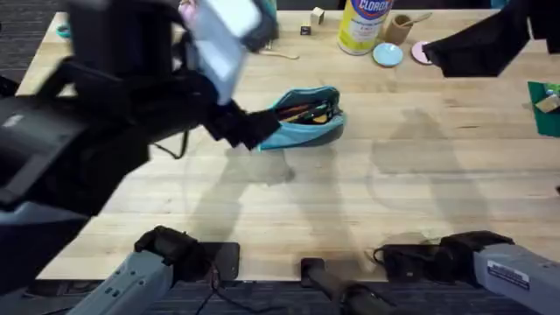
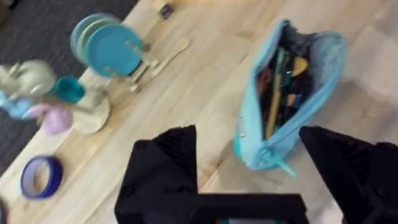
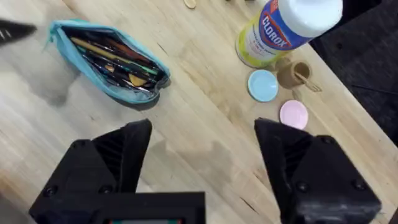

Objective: Unzip the bag, pick up the pens from the table one at a time and place them inside, then zip the bag closed.

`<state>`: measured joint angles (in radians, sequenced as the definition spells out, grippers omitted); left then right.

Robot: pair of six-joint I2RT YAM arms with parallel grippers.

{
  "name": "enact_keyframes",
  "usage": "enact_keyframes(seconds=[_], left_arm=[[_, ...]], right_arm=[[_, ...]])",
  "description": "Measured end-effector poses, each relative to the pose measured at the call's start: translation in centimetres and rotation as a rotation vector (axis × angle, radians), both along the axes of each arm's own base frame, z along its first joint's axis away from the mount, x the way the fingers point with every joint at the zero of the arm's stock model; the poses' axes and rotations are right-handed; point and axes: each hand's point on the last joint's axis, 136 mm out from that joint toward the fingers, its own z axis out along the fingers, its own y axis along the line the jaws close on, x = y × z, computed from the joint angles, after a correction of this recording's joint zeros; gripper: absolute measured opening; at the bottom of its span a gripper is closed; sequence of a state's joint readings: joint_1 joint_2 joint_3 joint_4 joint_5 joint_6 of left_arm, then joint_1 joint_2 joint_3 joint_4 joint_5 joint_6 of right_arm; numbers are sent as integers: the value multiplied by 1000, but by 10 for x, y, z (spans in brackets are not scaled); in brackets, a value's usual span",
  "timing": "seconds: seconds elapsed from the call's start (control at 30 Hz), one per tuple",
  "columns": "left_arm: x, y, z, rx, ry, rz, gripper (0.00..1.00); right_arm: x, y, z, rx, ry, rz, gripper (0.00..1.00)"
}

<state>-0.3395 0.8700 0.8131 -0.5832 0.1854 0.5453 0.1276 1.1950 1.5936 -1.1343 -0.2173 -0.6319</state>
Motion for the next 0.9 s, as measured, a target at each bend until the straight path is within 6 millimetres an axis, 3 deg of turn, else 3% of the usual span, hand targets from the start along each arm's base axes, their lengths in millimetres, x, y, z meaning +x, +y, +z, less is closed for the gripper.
enact_keyframes(seconds=[0.1,0.3,0.57,0.9], left_arm=[[-1,21,4,-39,11,55,993],[-15,48,-6,-112,98,43,992],[-28,65,-16,-222,167,-17,993],[-15,83,-13,-204,91,-23,993]], right_arm=[[0,0,0,0,0,0,998],[0,0,0,-2,-1,3,998],[0,0,0,-8,-4,9,998],[0,0,0,-17,-9,19,997]])
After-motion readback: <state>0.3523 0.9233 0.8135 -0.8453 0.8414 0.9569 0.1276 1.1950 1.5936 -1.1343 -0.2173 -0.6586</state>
